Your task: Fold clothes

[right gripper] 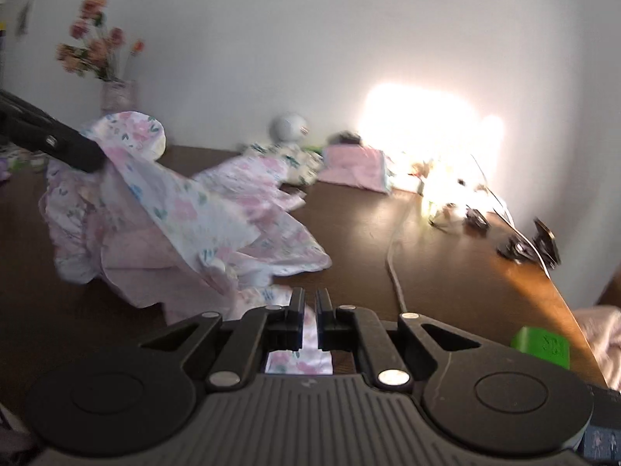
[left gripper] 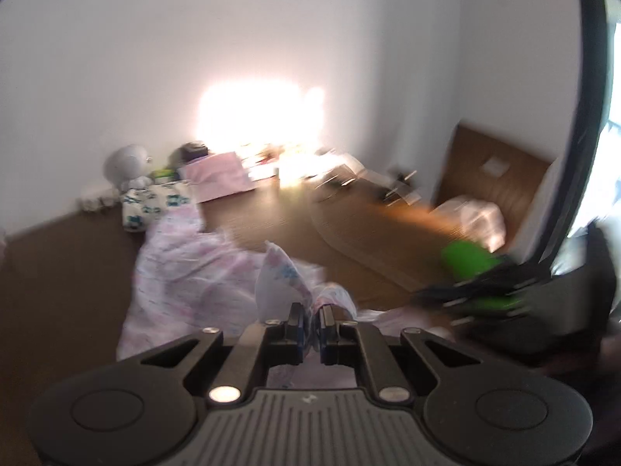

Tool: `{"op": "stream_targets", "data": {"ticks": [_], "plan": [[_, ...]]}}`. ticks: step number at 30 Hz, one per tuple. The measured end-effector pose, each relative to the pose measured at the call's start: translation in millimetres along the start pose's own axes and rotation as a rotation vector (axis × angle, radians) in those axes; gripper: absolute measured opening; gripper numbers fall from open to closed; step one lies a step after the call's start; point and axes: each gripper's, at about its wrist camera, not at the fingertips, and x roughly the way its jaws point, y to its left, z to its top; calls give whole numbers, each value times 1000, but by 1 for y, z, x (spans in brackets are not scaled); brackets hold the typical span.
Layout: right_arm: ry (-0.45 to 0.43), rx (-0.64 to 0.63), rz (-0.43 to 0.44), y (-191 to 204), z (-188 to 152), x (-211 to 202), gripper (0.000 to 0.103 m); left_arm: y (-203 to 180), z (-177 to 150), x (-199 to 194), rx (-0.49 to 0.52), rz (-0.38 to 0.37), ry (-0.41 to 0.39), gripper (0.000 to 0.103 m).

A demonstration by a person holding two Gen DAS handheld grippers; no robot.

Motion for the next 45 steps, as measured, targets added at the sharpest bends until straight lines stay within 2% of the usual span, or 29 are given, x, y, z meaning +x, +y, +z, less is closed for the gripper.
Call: {"op": "stream_targets", "data": {"ticks": [3, 4, 5, 7, 8, 9, 11, 16, 19, 21, 22, 23, 24, 26, 28, 29, 30, 31, 32, 34, 35, 36, 37, 39, 41, 43, 45], "plan": [[42, -47, -8, 4, -9, -3, 10, 5, -17, -18, -87, -46, 34, 6], [66, -49, -23, 3, -12, -3, 20, 8, -25, -18, -120, -43, 54, 6], [83, -45, -41, 3, -15, -3, 31, 11, -32, -16, -136, 0, 73, 6], [97, -33, -60, 1, -18, -6, 34, 14, -47, -11, -164, 93, 111, 7], [93, -25, -56, 0, -18, -9, 34, 15, -52, -10, -176, 105, 115, 7], [89, -18, -52, -1, -18, -12, 35, 15, -57, -9, -189, 113, 117, 11], [67, -1, -17, -2, -15, -18, 38, 16, -64, -7, -207, 115, 111, 13], [47, 49, 115, 6, -11, -24, 49, 14, -61, -15, -178, 137, 30, 15], [29, 41, 138, 14, -12, -26, 49, 24, -61, -16, -180, 219, 4, 25], [4, 36, 180, 18, -12, -31, 49, 33, -60, -27, -214, 254, -18, 35], [-5, 34, 209, 20, -10, -32, 49, 38, -60, -33, -231, 253, -40, 40], [-3, 25, 236, 24, -9, -32, 50, 41, -61, -38, -241, 252, -58, 50], [6, 4, 259, 30, -8, -31, 50, 44, -62, -43, -249, 252, -75, 54], [34, -59, 299, 45, -9, -27, 51, 43, -63, -49, -227, 236, -85, 54], [66, -91, 338, 58, -12, -22, 51, 36, -65, -55, -169, 182, -105, 55], [83, -93, 355, 63, -14, -18, 51, 32, -65, -55, -147, 158, -110, 61], [101, -92, 367, 68, -15, -14, 50, 27, -64, -53, -126, 135, -114, 71], [118, -99, 364, 72, -17, -9, 50, 25, -64, -45, -124, 128, -95, 75], [135, -108, 357, 77, -19, -3, 42, 23, -63, -35, -126, 122, -73, 76], [153, -151, 312, 85, -24, 4, 24, 21, -62, -13, -134, 118, -17, 76], [147, -170, 281, 88, -25, 5, 7, 20, -61, 0, -140, 126, 9, 75], [137, -175, 251, 89, -23, 5, 0, 21, -62, 11, -146, 135, 29, 74], [107, -144, 230, 82, -19, -1, 1, 22, -62, 21, -149, 155, 50, 74], [38, -65, 194, 67, -11, -14, 1, 18, -66, 35, -126, 222, 72, 66], [-15, 38, 154, 46, -3, -26, 0, 12, -69, 44, -72, 250, 71, 66], [-35, 135, 118, 26, 0, -32, 1, 9, -72, 44, -59, 211, 63, 66], [-40, 148, 108, 23, -2, -32, 1, 7, -74, 40, -59, 156, 47, 66]]}}
